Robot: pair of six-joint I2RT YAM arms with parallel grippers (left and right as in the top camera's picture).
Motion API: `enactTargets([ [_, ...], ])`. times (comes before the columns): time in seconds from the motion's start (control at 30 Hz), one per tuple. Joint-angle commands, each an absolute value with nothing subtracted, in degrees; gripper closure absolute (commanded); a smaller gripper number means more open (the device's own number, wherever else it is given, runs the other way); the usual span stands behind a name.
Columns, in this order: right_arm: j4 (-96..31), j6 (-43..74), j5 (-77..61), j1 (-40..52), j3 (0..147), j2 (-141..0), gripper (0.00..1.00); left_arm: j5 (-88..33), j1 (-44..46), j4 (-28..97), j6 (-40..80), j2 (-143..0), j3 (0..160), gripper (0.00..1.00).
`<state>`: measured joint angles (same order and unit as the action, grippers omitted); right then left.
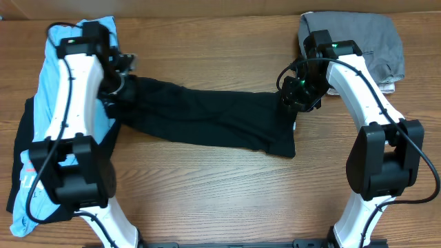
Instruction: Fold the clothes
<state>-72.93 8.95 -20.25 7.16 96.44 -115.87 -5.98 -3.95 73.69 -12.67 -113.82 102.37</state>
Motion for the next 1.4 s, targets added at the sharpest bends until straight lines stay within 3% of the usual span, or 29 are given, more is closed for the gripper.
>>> enactTargets([
  [0.0, -72.6, 9.2, -22.0, 6.6, 97.6, -114.1, 0.62, -7.5, 2.3, 72.6, -14.8, -115.1, 103.6, 0.96],
  [0.33, -72.7, 9.0, -27.2, 2.3, 99.7, -113.3, 0.62, -6.3, 18.7, 68.5, -13.0, -120.7, 103.6, 0.96],
  [0.47, -73.9, 8.8, -27.1, 1.0, 101.1, -112.3, 0.58, -1.8, 21.6, 68.5, -10.9, -124.6, 103.6, 0.94],
  [0.5, -74.0, 8.7, -27.1, 0.7, 101.2, -112.2, 0.57, -1.9, 21.9, 68.5, -10.9, -125.4, 103.6, 0.82],
  [0.53, -74.2, 8.5, -27.1, 0.6, 101.2, -112.0, 0.57, -2.0, 22.1, 68.5, -10.8, -126.2, 103.6, 0.62],
  [0.6, -75.0, 7.9, -27.0, 0.3, 101.2, -112.0, 0.55, -2.0, 22.2, 68.5, -10.7, -127.1, 103.6, 0.07],
  [0.63, -75.5, 7.2, -27.0, 0.3, 101.2, -112.0, 0.55, -1.9, 22.2, 68.5, -10.7, -127.2, 103.6, 0.00],
  [0.83, -76.5, 7.3, -24.8, 0.4, 98.3, -112.0, 0.51, -2.0, 20.6, 72.4, -7.7, -126.8, 109.9, 0.00],
  [0.93, -74.7, 7.6, -23.6, 0.7, 94.1, -112.0, 0.46, -3.0, 18.8, 78.6, -6.6, -126.8, 119.6, 0.00],
  [1.23, -66.3, 11.3, -19.9, 0.9, 82.5, -112.0, 0.44, -8.0, 16.5, 88.9, -6.6, -126.8, 149.3, 0.00],
  [1.37, -60.6, 12.9, -19.6, 2.3, 77.8, -112.0, 0.36, -7.9, 16.5, 89.3, -6.6, -126.8, 154.3, 0.00],
])
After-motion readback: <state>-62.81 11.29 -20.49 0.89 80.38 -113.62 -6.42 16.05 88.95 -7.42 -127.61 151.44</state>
